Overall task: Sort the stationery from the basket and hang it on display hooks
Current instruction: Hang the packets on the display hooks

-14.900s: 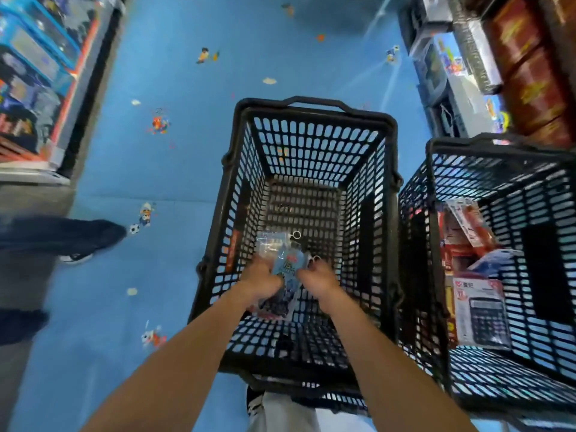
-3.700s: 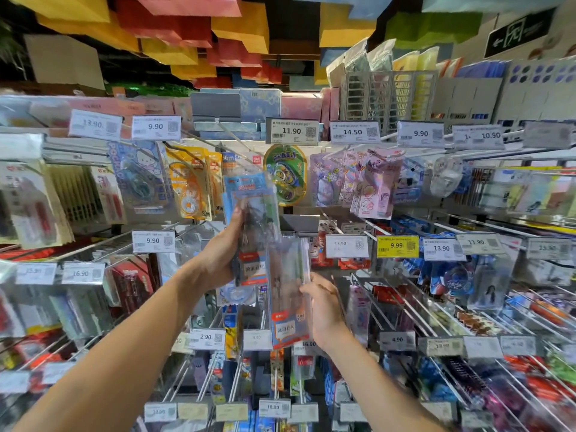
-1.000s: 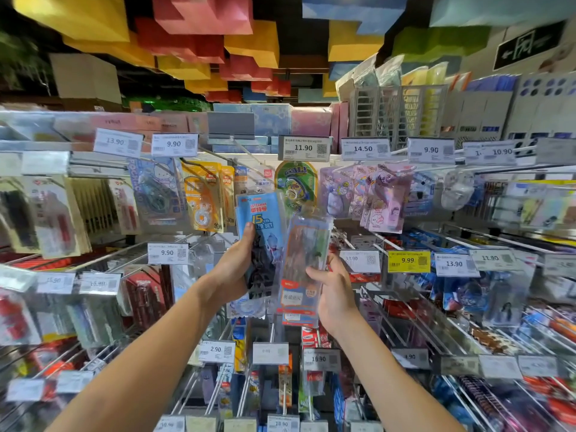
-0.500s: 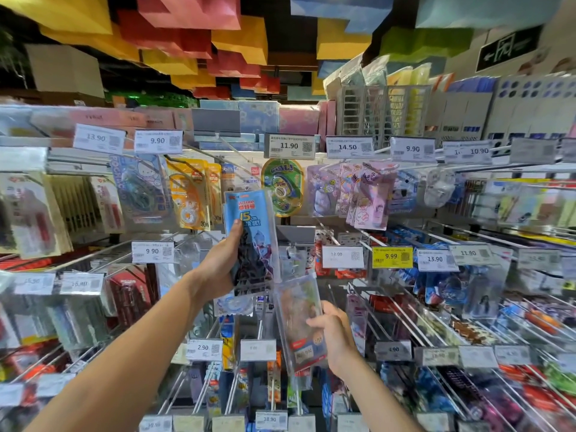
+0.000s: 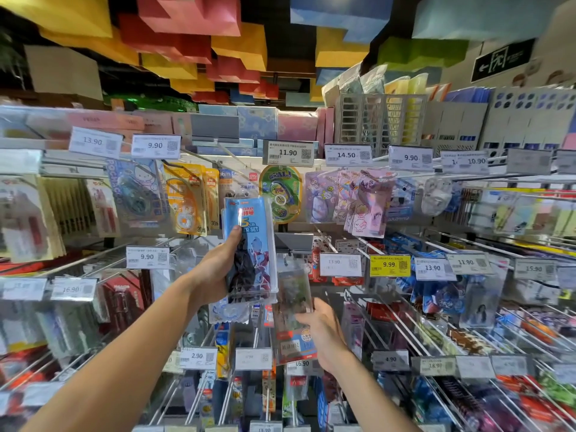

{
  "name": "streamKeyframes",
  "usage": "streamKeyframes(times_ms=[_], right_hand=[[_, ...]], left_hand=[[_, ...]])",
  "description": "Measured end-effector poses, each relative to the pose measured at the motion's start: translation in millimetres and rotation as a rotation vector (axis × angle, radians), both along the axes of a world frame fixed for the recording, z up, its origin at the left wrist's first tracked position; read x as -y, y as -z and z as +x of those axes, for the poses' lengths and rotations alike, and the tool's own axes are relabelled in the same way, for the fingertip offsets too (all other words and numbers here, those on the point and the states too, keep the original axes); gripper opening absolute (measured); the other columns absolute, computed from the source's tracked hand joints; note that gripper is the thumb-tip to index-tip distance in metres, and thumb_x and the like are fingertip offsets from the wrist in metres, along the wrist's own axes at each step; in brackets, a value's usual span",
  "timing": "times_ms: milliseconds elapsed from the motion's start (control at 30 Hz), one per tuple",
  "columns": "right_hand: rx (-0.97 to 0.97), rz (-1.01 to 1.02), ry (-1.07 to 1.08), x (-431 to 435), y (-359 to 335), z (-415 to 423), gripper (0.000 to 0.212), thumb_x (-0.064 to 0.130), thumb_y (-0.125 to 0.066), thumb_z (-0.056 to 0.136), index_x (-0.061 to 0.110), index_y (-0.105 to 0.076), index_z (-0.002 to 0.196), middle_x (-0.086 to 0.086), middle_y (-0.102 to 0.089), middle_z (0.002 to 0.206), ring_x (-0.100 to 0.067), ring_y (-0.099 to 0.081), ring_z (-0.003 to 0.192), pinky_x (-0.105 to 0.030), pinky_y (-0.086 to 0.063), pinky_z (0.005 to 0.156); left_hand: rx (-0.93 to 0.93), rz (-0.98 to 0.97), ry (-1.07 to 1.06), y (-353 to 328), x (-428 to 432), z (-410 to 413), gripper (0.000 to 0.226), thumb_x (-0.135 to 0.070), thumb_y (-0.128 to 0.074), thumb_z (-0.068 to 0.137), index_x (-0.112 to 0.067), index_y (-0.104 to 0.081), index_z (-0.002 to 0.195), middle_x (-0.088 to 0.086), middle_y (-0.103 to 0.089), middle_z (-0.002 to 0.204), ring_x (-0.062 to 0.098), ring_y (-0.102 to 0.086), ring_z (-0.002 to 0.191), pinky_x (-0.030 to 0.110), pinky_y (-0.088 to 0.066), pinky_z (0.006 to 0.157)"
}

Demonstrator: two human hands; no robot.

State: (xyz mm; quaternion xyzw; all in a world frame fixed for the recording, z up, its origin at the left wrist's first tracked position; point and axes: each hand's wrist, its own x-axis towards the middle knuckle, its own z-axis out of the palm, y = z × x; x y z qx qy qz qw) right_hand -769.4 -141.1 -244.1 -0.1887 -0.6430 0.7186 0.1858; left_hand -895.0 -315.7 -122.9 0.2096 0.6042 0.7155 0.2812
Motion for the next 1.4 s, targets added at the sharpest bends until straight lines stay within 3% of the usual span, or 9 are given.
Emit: streamKeyframes(times_ms=[167,267,400,533,633,800,1133,1300,1400], right_hand=[[0.029,0.004,0.038,2,0,-1,0.029,-0.003,-0.056,0.097,0.009,-0.039,0.118,0.006,-0.052,0.092,-0.005,-0.05,0.084,-0.029,-0.041,0.08],[0.015,0.012,0.043,4,-1,-3,0.021,-0.005,-0.055,0.096,0.014,-0.048,0.104,-0.002,-0.064,0.097,-0.012,-0.06,0.091,-0.025,-0.045,0.071],[-0.032,0.042,0.044,8,-4,0,0.021,0.002,-0.06,0.091,0.017,-0.06,0.106,-0.003,-0.073,0.106,-0.024,-0.066,0.109,-0.029,-0.048,0.084],[-0.097,0.025,0.027,9,1,1,0.049,0.01,-0.062,0.083,0.012,-0.058,0.132,-0.005,-0.069,0.124,-0.023,-0.061,0.12,-0.03,-0.047,0.091],[-0.122,0.018,0.052,7,10,-4,0.078,0.028,-0.068,0.067,0.009,-0.053,0.141,-0.012,-0.065,0.134,-0.029,-0.058,0.128,-0.047,-0.045,0.109],[-0.027,0.062,0.024,2,4,0,0.028,-0.004,-0.053,0.093,0.007,-0.065,0.116,-0.009,-0.076,0.107,-0.02,-0.07,0.1,-0.019,-0.051,0.071],[-0.053,-0.003,0.077,8,11,-11,0.061,-0.001,-0.058,0.092,-0.003,-0.036,0.149,-0.014,-0.062,0.133,-0.027,-0.06,0.122,-0.031,-0.049,0.092],[-0.03,0.008,0.081,11,4,-5,0.023,-0.01,-0.051,0.095,0.012,-0.056,0.099,-0.009,-0.071,0.097,-0.025,-0.067,0.095,-0.024,-0.052,0.072],[-0.02,0.024,0.082,10,5,-8,0.019,-0.01,-0.051,0.095,0.006,-0.058,0.102,-0.014,-0.071,0.099,-0.026,-0.068,0.095,-0.028,-0.053,0.074]], left_hand=[[0.004,0.002,-0.011,2,0,0,0.061,-0.067,-0.038,0.099,-0.021,-0.062,0.132,0.012,-0.074,0.124,0.031,-0.069,0.116,0.051,-0.05,0.107],[-0.007,0.007,-0.005,2,-1,1,0.058,-0.065,-0.038,0.101,-0.022,-0.062,0.131,0.011,-0.075,0.12,0.029,-0.071,0.111,0.044,-0.054,0.096],[0.003,0.022,0.022,2,-1,-2,0.059,-0.064,-0.038,0.101,-0.021,-0.06,0.135,0.013,-0.073,0.126,0.032,-0.068,0.119,0.048,-0.052,0.102],[0.001,0.021,0.022,4,-1,-4,0.061,-0.065,-0.039,0.1,-0.021,-0.059,0.137,0.013,-0.073,0.126,0.032,-0.069,0.118,0.052,-0.048,0.109],[-0.001,0.018,0.027,4,-1,-4,0.061,-0.065,-0.038,0.1,-0.021,-0.059,0.138,0.013,-0.072,0.127,0.031,-0.069,0.117,0.05,-0.05,0.106],[0.01,0.019,0.018,3,-2,0,0.062,-0.065,-0.036,0.101,-0.019,-0.061,0.134,0.015,-0.072,0.125,0.032,-0.071,0.111,0.046,-0.054,0.095],[0.002,0.015,0.008,3,-1,3,0.058,-0.063,-0.034,0.103,-0.022,-0.063,0.133,0.009,-0.076,0.116,0.025,-0.075,0.099,0.041,-0.056,0.082],[0.011,0.009,0.004,1,0,4,0.06,-0.064,-0.035,0.102,-0.021,-0.062,0.133,0.012,-0.075,0.119,0.028,-0.073,0.104,0.045,-0.056,0.089],[0.016,0.016,0.003,1,0,6,0.058,-0.062,-0.034,0.104,-0.021,-0.063,0.132,0.012,-0.073,0.124,0.029,-0.072,0.11,0.045,-0.057,0.089]])
